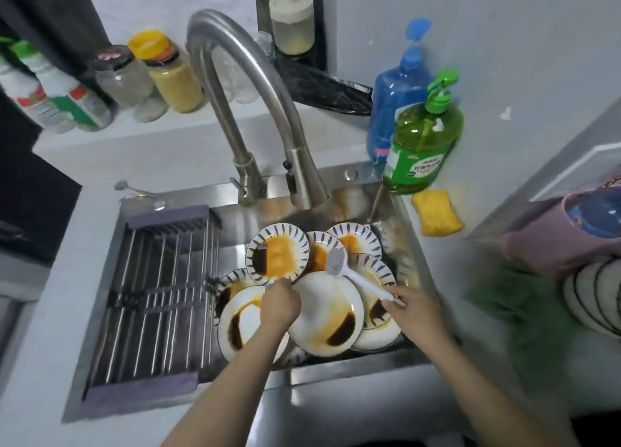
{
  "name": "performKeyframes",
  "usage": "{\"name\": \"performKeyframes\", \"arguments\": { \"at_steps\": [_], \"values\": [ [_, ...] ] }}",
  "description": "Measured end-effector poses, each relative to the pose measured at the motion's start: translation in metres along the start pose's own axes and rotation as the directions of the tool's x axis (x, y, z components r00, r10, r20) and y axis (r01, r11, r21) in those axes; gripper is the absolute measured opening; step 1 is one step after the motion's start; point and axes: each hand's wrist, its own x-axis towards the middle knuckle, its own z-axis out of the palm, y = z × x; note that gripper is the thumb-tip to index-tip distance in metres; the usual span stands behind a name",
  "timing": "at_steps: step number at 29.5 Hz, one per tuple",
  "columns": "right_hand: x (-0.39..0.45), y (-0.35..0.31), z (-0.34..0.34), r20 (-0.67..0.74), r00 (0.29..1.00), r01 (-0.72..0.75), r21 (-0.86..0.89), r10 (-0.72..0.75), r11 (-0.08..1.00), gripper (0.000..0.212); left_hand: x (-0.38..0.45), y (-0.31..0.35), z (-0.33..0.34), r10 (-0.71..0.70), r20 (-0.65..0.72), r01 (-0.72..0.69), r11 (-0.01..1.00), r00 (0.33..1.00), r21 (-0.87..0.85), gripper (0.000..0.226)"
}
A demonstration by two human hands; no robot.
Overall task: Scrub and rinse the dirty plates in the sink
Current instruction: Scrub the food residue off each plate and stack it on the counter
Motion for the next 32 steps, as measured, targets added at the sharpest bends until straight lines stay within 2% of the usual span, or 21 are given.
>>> {"name": "performKeyframes", "arguments": {
  "at_steps": [2, 6, 8, 12, 16, 20, 24, 27, 30, 32],
  "values": [
    [-0.004, -0.004, 0.008, -0.018, 1.0, 0.018, -0.177, -0.022, 0.984, 0.027, 0.008, -0.019, 0.002, -0.046, 0.033, 0.046, 0.999, 0.998, -0.004, 0.032],
    [-0.011, -0.007, 0.023, -0.08, 0.997, -0.045, -0.337, 0.019, 0.94, 0.03, 0.018, -0.036, 0.008, -0.074, 0.096, 0.075, 0.997, 0.993, -0.007, 0.038],
    [-0.01, -0.007, 0.034, -0.11, 0.991, -0.115, -0.341, 0.082, 0.933, 0.031, 0.03, -0.044, 0.011, -0.07, 0.155, 0.074, 0.997, 0.986, -0.02, 0.038],
    [-0.013, -0.005, 0.045, -0.141, 0.983, -0.157, -0.306, 0.119, 0.939, 0.03, 0.041, -0.05, 0.014, -0.031, 0.208, 0.037, 0.999, 0.978, -0.023, 0.029],
    [-0.018, -0.009, 0.05, -0.146, 0.975, -0.199, -0.23, 0.168, 0.953, 0.028, 0.049, -0.05, 0.012, -0.007, 0.241, -0.006, 0.999, 0.97, 0.053, 0.016],
    [-0.021, -0.013, 0.045, -0.167, 0.971, -0.215, -0.307, 0.17, 0.927, 0.028, 0.048, -0.045, 0.009, 0.061, 0.27, -0.09, 0.992, 0.961, 0.094, 0.025],
    [-0.024, -0.021, 0.038, -0.164, 0.978, -0.186, -0.413, 0.129, 0.891, 0.027, 0.038, -0.043, 0.004, 0.137, 0.196, -0.157, 0.983, 0.971, 0.092, 0.024],
    [-0.029, -0.034, 0.033, -0.183, 0.98, -0.157, -0.466, 0.079, 0.871, 0.028, 0.029, -0.039, -0.015, 0.18, 0.048, -0.184, 0.977, 0.983, 0.109, 0.019],
    [-0.029, -0.043, 0.036, -0.173, 0.984, -0.124, -0.452, 0.05, 0.883, 0.034, 0.022, -0.032, -0.034, 0.243, -0.096, -0.223, 0.958, 0.965, 0.178, 0.021],
    [-0.026, -0.052, 0.039, -0.156, 0.987, -0.107, -0.42, 0.044, 0.901, 0.035, 0.015, -0.024, -0.047, 0.299, -0.139, -0.275, 0.947, 0.944, 0.167, 0.027]
  ]
}}
